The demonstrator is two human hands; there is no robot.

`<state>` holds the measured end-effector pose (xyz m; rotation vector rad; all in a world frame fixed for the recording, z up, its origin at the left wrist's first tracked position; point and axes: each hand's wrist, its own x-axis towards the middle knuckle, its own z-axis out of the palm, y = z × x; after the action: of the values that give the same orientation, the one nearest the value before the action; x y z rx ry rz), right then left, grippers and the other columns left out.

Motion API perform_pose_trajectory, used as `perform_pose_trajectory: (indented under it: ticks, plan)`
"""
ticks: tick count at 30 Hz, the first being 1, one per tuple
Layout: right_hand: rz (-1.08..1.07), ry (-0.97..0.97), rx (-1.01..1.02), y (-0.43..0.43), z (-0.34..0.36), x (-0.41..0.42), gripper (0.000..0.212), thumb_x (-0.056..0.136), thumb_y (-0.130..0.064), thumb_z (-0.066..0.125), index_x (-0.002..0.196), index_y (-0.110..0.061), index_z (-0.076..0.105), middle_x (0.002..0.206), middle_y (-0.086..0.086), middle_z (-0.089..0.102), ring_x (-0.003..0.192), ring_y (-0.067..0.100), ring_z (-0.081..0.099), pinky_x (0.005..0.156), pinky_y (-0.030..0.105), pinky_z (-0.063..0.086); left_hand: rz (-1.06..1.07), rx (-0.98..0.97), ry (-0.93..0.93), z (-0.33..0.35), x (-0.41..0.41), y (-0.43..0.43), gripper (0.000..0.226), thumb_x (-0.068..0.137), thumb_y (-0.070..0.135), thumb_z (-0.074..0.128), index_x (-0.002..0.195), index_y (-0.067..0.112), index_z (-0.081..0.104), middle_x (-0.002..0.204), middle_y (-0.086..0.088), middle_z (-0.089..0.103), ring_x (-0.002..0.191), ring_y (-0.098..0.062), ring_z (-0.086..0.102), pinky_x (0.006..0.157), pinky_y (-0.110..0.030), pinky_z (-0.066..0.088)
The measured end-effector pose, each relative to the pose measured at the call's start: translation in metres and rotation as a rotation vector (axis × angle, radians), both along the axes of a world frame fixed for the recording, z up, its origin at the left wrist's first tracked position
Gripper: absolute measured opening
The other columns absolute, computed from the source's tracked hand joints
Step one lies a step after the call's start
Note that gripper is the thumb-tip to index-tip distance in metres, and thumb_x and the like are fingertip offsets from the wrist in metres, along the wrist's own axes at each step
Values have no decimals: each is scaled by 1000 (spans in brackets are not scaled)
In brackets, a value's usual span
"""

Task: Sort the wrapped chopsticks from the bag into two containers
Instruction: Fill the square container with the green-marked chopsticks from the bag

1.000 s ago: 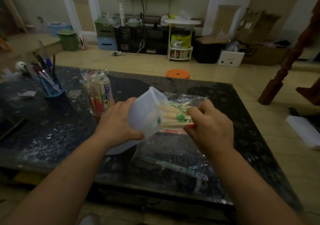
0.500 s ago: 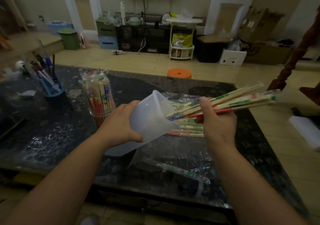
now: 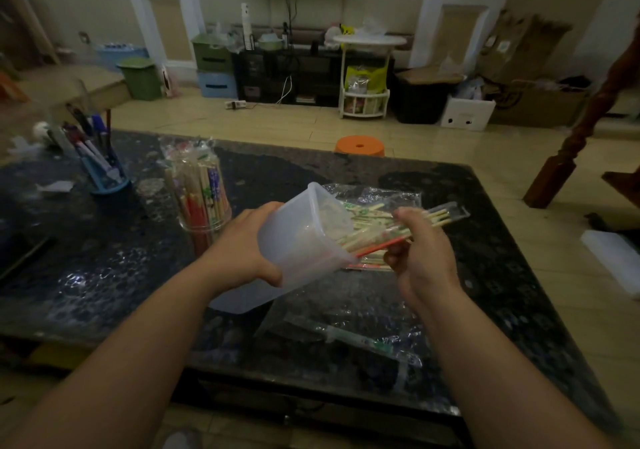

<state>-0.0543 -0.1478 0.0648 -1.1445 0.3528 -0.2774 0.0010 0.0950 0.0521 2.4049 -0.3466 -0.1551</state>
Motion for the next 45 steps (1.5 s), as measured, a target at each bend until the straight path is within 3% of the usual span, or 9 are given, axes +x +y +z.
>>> perform_pose_trajectory:
  ticks: [4,9,14,16,20,24,32,40,45]
  plan:
    - [168,120,-309,2,-9,0,21,90,-10,68,111,-12,65,79,3,71,51,2,61,48,20,45,-6,13,11,1,-1,-1,111,59,19,90,147,43,27,131,9,35,120,-15,37,94,-39,38]
    - [-76,9,-164,5,-5,-1,19,99,-19,56,115,-13,51,89,9,64,49,1,61,40,17,43,-2,3,25,2,-2,-3,112,60,18,89,149,42,25,129,11,34,119,-14,36,94,-38,38]
    - [7,-13,-778,3,-16,4,13,96,-22,59,91,-28,68,88,-3,69,76,15,66,72,40,57,-8,9,30,2,-1,-3,113,60,19,89,149,42,25,130,11,34,120,-13,35,94,-38,37]
    - [114,9,-869,5,-19,4,11,94,-24,62,89,-29,72,85,-8,70,78,11,64,70,30,51,-20,4,33,3,-1,-3,111,60,18,89,148,43,26,131,10,34,120,-14,36,93,-37,37]
    - [-22,-48,-836,2,-16,3,7,92,-21,64,92,-27,67,84,-15,64,78,0,59,62,16,42,-27,0,17,2,-1,-3,109,60,18,88,147,43,28,131,10,36,119,-14,38,91,-35,37]
    - [206,-19,-995,6,-24,5,16,92,-20,65,103,-27,75,92,-17,67,85,-6,58,71,8,41,-45,37,29,2,-1,-3,107,61,20,88,147,41,28,131,8,36,120,-16,38,95,-40,40]
    - [60,-19,-882,-1,-24,5,11,93,-19,60,88,-29,63,86,-12,64,81,9,62,69,27,47,55,-13,1,-2,0,3,108,58,22,88,147,43,30,130,7,38,118,-17,40,90,-38,40]
    - [594,197,-858,-4,-19,-8,15,94,-11,53,81,-6,60,64,6,70,53,17,65,48,25,49,145,-78,-55,1,0,3,104,56,20,90,143,39,37,125,2,46,112,-21,47,89,-44,46]
    - [952,273,-1032,4,-28,-14,20,93,-17,55,78,-9,67,73,5,73,64,17,67,63,31,54,151,-89,-38,3,-3,3,104,56,21,90,143,39,36,127,4,45,114,-20,46,89,-44,45]
